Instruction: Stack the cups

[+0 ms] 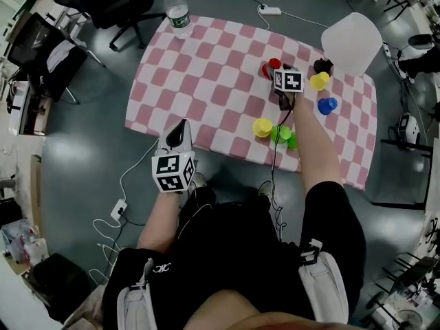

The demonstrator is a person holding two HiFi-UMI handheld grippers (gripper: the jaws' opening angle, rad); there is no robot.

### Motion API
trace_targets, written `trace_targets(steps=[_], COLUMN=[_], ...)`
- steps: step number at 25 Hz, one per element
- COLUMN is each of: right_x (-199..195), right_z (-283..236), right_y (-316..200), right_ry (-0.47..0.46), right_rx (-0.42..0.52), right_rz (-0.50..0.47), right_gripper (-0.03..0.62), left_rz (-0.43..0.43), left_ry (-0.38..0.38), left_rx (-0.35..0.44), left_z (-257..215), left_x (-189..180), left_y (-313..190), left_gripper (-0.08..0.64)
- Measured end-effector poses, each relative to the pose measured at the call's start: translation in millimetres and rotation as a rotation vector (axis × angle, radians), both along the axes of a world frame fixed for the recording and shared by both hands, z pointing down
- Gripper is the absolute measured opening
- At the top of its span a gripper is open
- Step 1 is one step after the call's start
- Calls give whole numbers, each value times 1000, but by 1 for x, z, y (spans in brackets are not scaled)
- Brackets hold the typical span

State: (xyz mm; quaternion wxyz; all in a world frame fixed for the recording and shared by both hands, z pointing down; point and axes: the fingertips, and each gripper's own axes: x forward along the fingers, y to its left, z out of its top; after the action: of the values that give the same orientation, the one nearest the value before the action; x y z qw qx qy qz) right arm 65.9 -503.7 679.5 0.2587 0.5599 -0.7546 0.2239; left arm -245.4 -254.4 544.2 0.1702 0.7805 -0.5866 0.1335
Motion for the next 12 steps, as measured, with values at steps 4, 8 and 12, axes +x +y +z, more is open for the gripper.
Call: trace_targets(steps=[4,8,12], right_x=[-1,1,-1], right_z=[7,2,-17], right_y=[-6,-9,-6], right_ry=[28,21,12], right_rx=[-5,20,54], right_rz=[-10,18,4], right_gripper=[258,218,218], left_rz=[-6,-7,-8], left_ry=[-5,-10,-5], left_rx=[-3,1,18], left_z=[0,-2,-12], left_x=[-2,-3,1], left_y=[-1,-2,-3], left_gripper=[15,15,15])
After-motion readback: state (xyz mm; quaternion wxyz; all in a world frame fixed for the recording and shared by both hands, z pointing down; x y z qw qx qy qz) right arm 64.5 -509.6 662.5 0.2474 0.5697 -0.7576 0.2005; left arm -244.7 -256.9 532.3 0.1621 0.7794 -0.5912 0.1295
